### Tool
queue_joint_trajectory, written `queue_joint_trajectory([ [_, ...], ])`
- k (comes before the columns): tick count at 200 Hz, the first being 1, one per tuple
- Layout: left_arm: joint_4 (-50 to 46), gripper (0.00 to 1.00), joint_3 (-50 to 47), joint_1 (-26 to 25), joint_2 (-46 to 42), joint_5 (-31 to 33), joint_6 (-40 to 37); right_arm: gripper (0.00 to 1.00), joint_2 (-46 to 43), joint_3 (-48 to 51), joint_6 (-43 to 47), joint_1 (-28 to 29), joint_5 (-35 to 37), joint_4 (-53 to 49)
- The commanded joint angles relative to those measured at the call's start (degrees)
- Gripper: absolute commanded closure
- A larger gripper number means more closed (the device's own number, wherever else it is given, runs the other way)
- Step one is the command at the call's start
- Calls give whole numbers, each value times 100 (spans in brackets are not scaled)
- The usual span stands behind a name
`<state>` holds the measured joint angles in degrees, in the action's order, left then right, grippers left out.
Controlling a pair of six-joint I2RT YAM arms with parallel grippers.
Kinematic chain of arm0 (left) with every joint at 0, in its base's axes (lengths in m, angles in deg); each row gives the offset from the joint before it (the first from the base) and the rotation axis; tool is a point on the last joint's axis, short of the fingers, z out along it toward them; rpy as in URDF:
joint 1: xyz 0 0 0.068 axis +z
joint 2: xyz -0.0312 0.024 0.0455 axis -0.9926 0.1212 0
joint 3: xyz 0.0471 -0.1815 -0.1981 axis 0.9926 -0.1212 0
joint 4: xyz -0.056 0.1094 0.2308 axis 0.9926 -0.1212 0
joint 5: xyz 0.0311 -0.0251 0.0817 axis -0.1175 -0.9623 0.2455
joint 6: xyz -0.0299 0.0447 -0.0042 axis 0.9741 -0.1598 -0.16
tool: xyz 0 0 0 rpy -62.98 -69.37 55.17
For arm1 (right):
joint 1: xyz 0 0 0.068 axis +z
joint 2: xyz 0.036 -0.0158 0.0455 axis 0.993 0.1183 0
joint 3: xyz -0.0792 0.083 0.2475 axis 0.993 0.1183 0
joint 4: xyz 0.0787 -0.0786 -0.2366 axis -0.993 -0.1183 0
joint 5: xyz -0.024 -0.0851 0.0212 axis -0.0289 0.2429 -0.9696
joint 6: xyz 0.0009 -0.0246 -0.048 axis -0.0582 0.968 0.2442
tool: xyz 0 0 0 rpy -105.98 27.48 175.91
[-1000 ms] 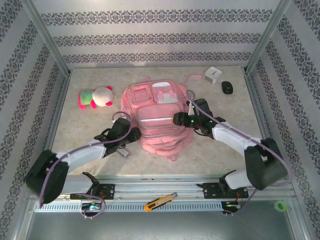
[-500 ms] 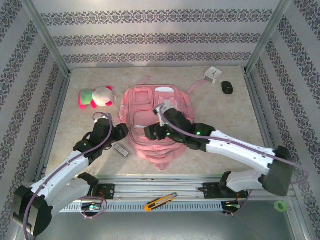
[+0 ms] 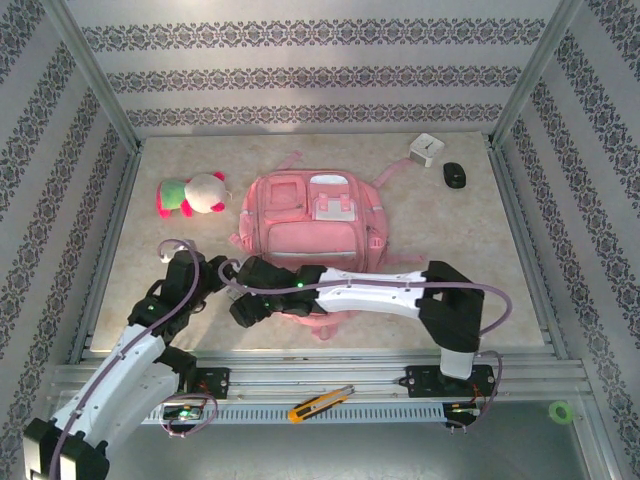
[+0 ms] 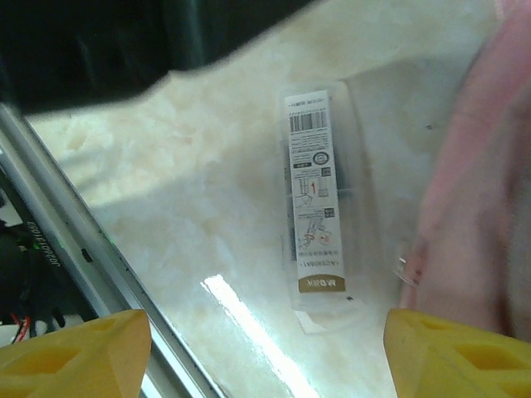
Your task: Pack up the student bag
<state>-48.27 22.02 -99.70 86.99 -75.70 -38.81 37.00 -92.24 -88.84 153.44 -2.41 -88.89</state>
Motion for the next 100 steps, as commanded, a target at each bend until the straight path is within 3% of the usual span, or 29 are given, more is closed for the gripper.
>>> queue_joint_trajectory([
  [1, -499, 37, -36, 403, -29, 187, 103, 25, 377, -352, 222, -4, -29, -286],
  [49, 53, 37, -354, 1405, 103, -525, 339, 23, 1135, -1287, 416, -165, 190, -1102],
  [100, 326, 37, -403, 1746, 331, -664, 255, 22, 1888, -2173, 583, -201, 336, -1814],
])
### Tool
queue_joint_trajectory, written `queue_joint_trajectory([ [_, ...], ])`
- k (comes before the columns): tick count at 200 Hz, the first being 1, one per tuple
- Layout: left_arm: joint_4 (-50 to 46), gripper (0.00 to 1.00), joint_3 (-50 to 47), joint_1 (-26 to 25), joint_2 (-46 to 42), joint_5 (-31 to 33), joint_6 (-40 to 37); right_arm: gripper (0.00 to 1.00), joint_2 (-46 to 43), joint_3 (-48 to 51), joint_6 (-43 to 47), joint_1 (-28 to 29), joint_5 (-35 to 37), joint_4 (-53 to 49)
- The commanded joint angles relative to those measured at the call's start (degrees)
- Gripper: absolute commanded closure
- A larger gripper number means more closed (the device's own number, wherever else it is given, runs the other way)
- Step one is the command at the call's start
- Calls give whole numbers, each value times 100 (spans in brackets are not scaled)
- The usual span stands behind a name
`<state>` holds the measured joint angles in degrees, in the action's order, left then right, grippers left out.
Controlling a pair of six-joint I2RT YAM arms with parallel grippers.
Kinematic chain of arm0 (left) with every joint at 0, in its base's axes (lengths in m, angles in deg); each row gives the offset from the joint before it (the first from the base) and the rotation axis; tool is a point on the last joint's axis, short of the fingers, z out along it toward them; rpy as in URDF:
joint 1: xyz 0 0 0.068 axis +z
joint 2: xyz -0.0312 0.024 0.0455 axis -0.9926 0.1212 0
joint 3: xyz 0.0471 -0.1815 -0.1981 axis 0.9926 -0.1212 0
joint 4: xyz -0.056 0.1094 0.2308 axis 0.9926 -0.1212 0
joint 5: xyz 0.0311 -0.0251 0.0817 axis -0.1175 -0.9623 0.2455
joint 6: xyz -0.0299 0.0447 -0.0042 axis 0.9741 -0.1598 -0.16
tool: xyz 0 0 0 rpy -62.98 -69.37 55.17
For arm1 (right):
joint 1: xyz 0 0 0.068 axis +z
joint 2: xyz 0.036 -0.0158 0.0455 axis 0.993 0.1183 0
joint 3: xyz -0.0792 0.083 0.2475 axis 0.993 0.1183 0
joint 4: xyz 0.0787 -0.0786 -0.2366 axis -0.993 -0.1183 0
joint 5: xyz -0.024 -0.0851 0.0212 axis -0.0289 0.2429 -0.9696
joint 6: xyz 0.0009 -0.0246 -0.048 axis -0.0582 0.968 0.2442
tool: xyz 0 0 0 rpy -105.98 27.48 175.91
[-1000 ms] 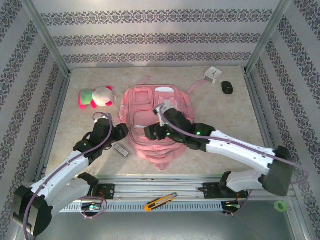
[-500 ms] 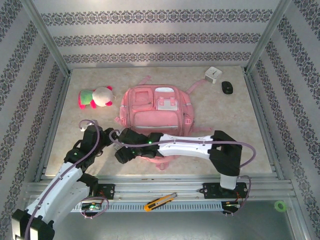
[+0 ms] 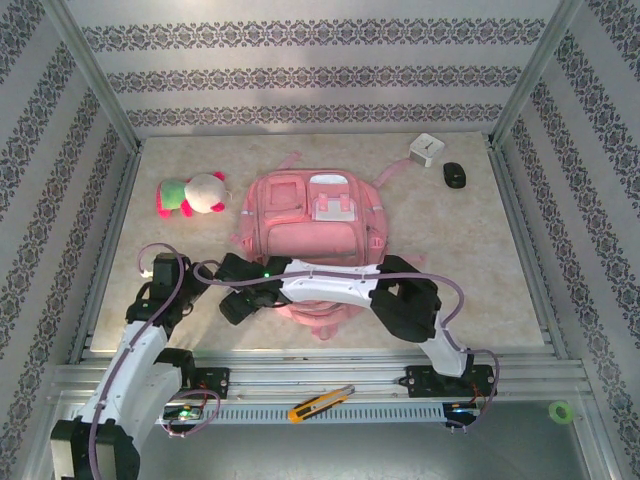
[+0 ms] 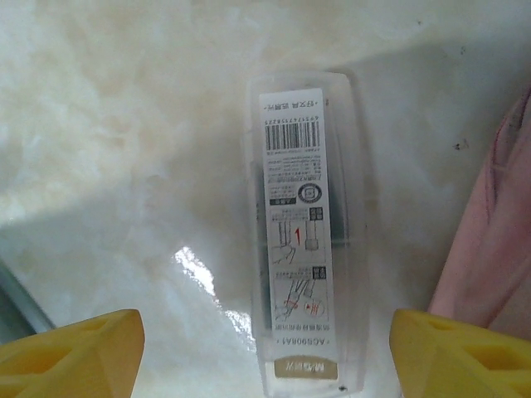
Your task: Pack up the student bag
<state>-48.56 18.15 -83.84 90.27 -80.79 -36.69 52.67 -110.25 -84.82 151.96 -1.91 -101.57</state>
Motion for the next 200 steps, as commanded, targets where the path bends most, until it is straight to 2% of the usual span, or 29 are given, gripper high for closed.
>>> queue_joint_trajectory([
  [1, 357, 36, -20, 168, 12, -155, 37, 22, 337, -389, 181, -54, 287, -552],
  [50, 444, 36, -219, 646, 103, -572, -143, 22, 936, -870, -56, -187, 154, -886],
  [111, 430, 36, -368, 713, -145, -537, -57, 26, 1340, -1237, -69, -358, 71, -1294],
  [155, 500, 36, -494, 721, -155, -635, -40, 35, 1702, -1697, -1, -363, 57, -1591],
  [181, 454, 36, -556, 721, -243, -777, 48, 50, 1891, -2005, 49, -326, 64, -1817],
  [200, 420, 36, -570, 721, -356, -776, 43, 57, 1776, -1913, 40, -276, 169, -1769],
])
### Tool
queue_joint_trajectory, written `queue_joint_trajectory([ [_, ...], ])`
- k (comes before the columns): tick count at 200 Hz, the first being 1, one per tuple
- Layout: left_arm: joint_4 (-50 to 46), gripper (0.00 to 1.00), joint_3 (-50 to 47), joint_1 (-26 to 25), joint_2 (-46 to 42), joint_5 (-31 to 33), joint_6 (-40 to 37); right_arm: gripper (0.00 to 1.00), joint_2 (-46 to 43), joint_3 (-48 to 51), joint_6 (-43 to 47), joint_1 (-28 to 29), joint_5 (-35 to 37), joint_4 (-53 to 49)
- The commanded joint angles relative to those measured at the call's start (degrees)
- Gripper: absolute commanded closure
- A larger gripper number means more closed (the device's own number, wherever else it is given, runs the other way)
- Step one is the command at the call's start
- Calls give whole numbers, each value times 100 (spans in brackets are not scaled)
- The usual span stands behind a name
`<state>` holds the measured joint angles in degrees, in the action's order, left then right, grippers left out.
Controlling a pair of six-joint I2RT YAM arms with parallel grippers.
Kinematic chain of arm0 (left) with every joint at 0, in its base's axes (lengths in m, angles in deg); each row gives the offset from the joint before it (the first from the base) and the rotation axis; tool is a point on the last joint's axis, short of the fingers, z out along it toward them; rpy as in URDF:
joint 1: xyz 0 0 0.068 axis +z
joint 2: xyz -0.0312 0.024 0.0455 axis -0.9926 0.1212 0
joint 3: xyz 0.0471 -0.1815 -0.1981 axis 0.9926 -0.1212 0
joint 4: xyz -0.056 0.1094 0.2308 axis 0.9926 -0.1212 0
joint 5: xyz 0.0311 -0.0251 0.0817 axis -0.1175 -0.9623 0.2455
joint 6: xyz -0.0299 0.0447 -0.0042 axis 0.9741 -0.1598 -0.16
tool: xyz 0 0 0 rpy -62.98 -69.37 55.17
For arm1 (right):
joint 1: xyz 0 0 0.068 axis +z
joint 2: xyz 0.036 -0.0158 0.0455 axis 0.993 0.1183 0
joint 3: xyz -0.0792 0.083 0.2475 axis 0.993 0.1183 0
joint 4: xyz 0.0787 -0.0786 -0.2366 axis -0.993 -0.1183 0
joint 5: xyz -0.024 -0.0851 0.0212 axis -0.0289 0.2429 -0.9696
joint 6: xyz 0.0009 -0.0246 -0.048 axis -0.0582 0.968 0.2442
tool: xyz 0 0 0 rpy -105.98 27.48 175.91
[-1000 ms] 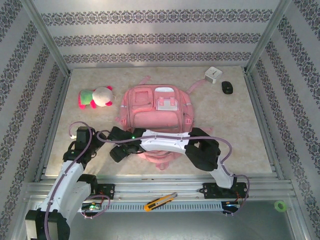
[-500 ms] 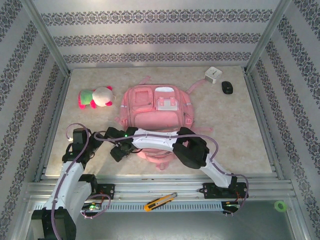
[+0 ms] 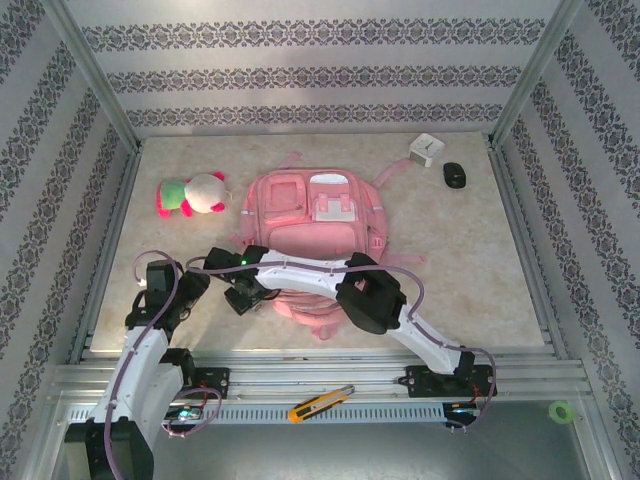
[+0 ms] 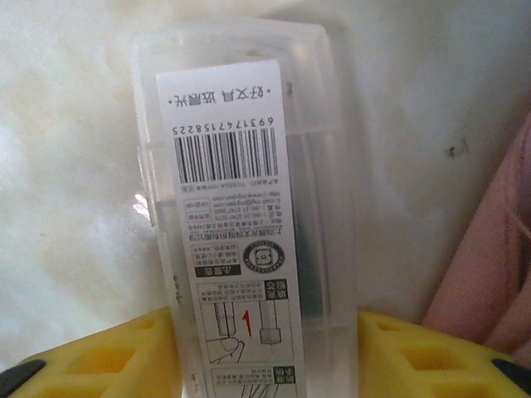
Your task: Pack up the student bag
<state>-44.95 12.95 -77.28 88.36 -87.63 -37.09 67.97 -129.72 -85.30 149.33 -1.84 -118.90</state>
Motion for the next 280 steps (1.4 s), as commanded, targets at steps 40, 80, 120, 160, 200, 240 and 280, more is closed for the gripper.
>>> queue_joint_trajectory([
  [40, 527, 38, -71, 67, -115, -614, 7, 62, -1061, 1525, 122, 57, 189, 1266],
  [80, 882, 40, 144, 57, -21, -1506, 113, 66, -3008, 3598, 203, 8, -125, 3279],
  [120, 1568, 43, 214, 42, -174, -2194, 300, 68, -4288, 4911, -158, -312, -806, 4540],
  [160, 1503, 43, 688, -97, 28, -2409, -112, 70, -5005, 5419, -230, -758, -1459, 5023],
  [200, 1602, 43, 706, -1032, 166, -1791, -724, 72, -5324, 5581, -498, -1545, -2054, 5162],
  [240, 2211, 42, 970, -2570, 581, -880, -2151, 73, -5718, 6082, -767, -2435, -2341, 5233],
  [280, 2521, 41, 1578, -3441, 1626, -816, -3999, 73, -6568, 6982, -1144, -3512, -2490, 5173],
])
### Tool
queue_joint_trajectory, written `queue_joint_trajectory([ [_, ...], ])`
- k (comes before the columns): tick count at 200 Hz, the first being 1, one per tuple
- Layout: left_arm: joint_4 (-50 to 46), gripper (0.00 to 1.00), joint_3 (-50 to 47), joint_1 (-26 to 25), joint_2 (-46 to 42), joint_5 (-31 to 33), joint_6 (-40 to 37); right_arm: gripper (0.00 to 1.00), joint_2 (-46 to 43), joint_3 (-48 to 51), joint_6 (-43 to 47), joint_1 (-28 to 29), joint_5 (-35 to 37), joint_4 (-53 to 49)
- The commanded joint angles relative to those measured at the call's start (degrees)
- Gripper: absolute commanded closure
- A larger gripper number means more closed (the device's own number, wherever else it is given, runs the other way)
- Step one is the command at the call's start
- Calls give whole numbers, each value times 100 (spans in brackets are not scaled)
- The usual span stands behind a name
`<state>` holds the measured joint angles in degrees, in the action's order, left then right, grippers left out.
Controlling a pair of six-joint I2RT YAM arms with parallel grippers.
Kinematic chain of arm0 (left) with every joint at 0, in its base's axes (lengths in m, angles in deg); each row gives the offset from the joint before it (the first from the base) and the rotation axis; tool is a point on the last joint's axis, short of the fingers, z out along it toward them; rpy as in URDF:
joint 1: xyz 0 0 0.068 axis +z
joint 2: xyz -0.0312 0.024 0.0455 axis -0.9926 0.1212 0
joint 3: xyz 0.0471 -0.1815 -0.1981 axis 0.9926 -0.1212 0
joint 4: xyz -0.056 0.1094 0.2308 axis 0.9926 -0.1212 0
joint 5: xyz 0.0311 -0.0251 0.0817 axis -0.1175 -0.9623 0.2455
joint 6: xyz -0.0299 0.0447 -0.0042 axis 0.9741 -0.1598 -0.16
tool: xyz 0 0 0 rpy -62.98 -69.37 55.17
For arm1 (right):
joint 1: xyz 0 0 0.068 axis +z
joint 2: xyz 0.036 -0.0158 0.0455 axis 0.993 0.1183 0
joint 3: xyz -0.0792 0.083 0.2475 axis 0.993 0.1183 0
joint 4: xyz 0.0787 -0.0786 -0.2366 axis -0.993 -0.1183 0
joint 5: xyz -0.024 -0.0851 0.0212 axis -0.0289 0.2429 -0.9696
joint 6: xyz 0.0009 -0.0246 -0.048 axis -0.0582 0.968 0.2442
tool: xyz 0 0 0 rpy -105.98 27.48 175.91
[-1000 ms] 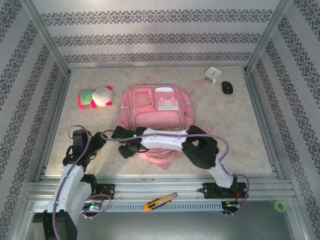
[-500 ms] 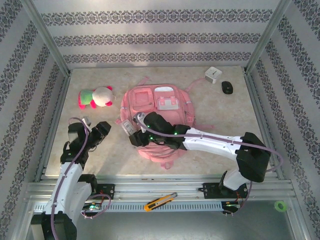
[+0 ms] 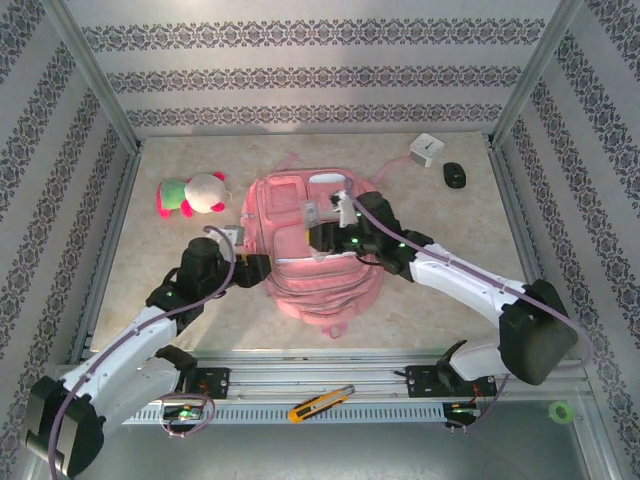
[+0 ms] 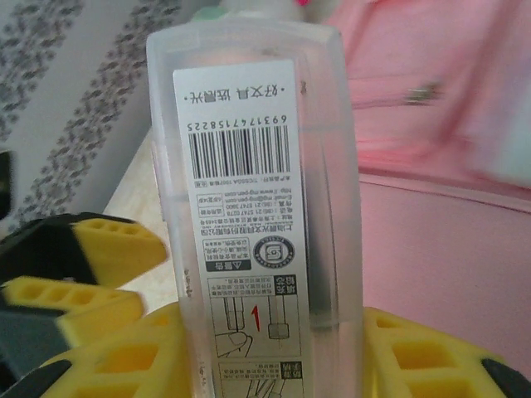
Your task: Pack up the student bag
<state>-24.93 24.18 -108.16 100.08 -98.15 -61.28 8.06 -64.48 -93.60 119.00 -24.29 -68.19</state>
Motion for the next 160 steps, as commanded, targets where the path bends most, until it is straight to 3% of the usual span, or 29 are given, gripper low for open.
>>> queue_joint_trajectory([
  [1, 515, 41, 476, -375, 490, 227, -1632, 73, -606, 471, -321, -504, -244, 95],
  [57, 515, 37, 1449, -1269, 2091, 122, -3960, 73, -2229, 1663, -581, -1743, -230, -297],
  [113, 227, 28, 1994, -1836, 2882, -99, -5165, 72, -2910, 2103, -592, -2036, -222, -714],
  [160, 838, 26, 1745, -2126, 3103, 904, -5589, 72, -2785, 2061, -496, -2058, -347, -740],
])
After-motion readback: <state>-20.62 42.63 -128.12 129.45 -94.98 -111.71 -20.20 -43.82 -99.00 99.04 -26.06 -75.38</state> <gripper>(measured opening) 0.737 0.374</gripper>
